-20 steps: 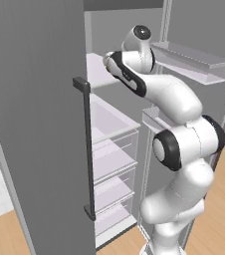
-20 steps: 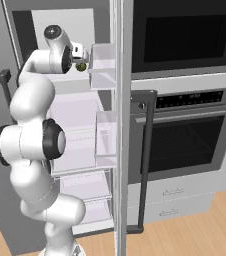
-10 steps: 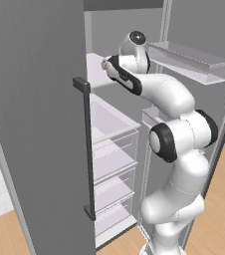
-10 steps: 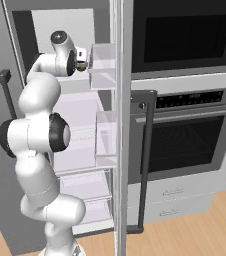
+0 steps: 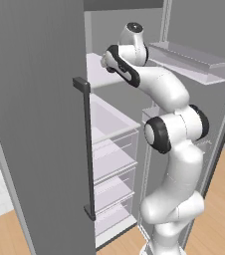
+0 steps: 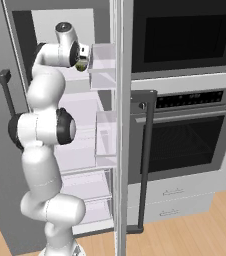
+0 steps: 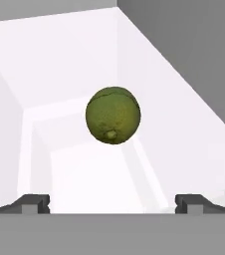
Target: Place one lime and one fish in each tupperware on the nearby counter, to pack two identical lunches.
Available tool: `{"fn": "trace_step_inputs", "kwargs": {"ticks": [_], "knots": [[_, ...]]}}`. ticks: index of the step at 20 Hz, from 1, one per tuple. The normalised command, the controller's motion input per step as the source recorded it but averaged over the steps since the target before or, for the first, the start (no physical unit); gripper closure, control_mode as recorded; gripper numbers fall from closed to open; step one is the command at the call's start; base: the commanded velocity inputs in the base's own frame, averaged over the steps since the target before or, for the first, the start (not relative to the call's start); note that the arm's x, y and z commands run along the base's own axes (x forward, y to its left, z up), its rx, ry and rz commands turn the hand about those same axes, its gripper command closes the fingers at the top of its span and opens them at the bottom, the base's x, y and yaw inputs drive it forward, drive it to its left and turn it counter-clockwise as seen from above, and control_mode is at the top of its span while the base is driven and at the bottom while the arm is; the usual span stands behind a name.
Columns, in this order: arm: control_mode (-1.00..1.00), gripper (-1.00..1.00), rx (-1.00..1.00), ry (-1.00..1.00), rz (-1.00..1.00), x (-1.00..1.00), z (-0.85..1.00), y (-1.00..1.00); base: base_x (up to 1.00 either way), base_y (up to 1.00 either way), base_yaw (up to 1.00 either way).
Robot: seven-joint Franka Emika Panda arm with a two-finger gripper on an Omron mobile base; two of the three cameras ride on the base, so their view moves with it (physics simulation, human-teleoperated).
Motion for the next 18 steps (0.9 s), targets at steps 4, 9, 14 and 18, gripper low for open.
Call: {"fn": "trace_step_inputs", "kwargs": {"ticks": [4,9,14,18], "knots": [[-1.0,-1.0,0.0,-0.24,0.0,-0.12,-0.41,0.0,0.0,0.0,0.0],[-1.0,-1.0,0.0,-0.28,0.0,-0.05,-0.08,0.0,0.0,0.0,0.0],[-1.0,-1.0,0.0,-0.02,0.0,0.39,0.0,0.0,0.0,0.0,0.0],[-1.0,-1.0,0.0,0.09,0.02,0.75,0.01,0.02,0.0,0.0,0.0]]}}
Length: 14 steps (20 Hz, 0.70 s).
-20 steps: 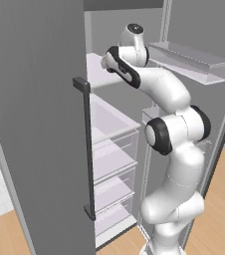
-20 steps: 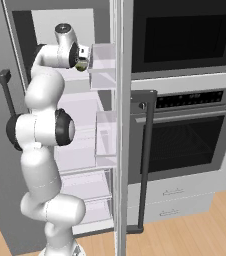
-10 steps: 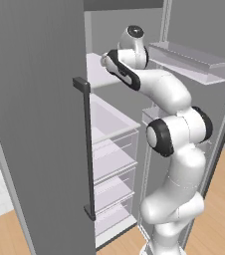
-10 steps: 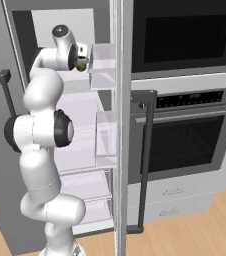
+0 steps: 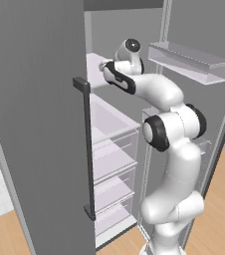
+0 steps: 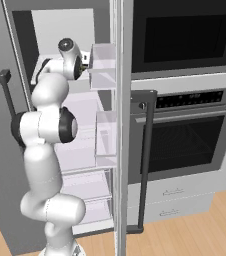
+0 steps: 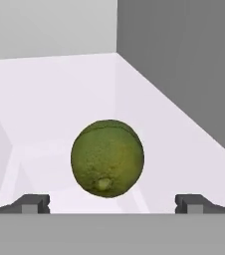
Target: Place one lime and one fish in each tupperware on the nearby counter, to pack two identical lunches.
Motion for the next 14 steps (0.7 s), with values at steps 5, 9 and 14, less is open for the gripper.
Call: {"fn": "trace_step_inputs", "kwargs": {"ticks": [5,9,14], "knots": [[-1.0,-1.0,0.0,0.08,0.01,0.46,0.01,0.11,0.0,0.0,0.0],[-1.0,-1.0,0.0,0.06,0.0,0.17,0.0,0.14,0.0,0.0,0.0],[-1.0,-1.0,0.0,0.0,0.0,0.01,-0.17,0.05,0.0,0.0,0.0]]}}
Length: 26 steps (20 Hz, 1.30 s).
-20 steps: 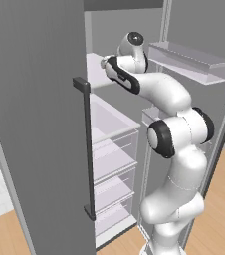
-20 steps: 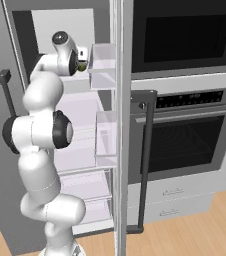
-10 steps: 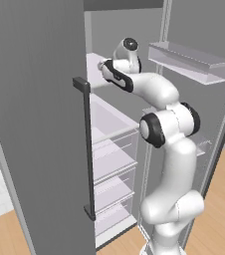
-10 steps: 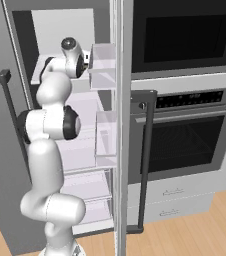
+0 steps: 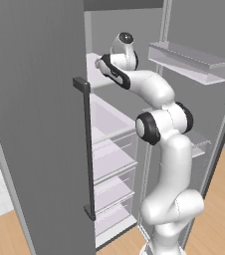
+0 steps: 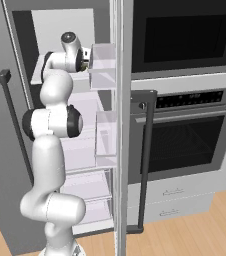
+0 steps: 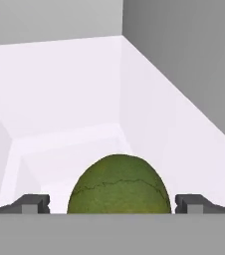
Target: Place one lime and one fish in each tupperware on the nearby counter, to pack two identical lunches.
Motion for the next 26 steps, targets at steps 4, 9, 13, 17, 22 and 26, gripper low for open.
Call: {"fn": "trace_step_inputs", "kwargs": {"ticks": [4,9,13,17,22,26], "knots": [[-1.0,-1.0,0.0,0.0,0.0,0.02,-0.06,0.0,0.0,0.0,0.0],[-1.0,-1.0,0.0,0.0,0.0,0.1,-0.05,-0.09,0.0,0.0,0.0],[-1.0,-1.0,0.0,0.0,0.0,0.0,-0.12,-0.05,0.0,0.0,0.0],[-1.0,1.0,0.0,0.0,0.0,0.0,0.0,0.0,0.0,0.0,0.0],[-1.0,1.0,0.0,0.01,0.0,0.0,0.0,0.0,0.0,0.0,0.0],[-1.0,1.0,0.0,0.01,0.0,-0.2,-0.03,0.0,0.0,0.0,0.0]]}}
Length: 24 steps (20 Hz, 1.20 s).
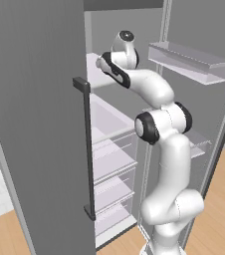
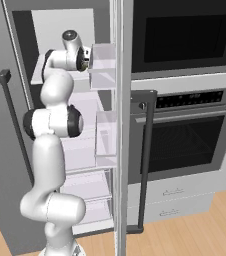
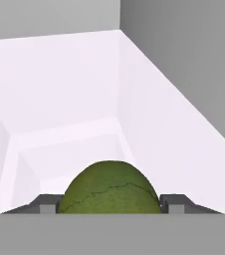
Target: Place one lime and one fish in each tupperware on the nearby counter, to pack two identical lunches.
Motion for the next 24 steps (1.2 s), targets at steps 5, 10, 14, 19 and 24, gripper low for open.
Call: {"fn": "trace_step_inputs", "kwargs": {"ticks": [5,10,14,19,24], "knots": [[-1.0,1.0,0.0,-0.1,0.0,-0.97,-0.26,0.18,0.0,0.0,0.0],[-1.0,1.0,0.0,-0.16,0.0,-1.0,-0.28,0.08,0.0,0.0,0.0],[-1.0,1.0,0.0,-0.06,0.0,-1.0,-0.11,-0.03,0.0,0.0,0.0],[-1.0,1.0,0.03,0.13,0.0,-0.99,0.22,-0.17,0.0,0.0,0.0],[-1.0,1.0,0.01,0.3,-0.02,-1.0,0.07,-0.11,0.0,0.0,0.0]]}}
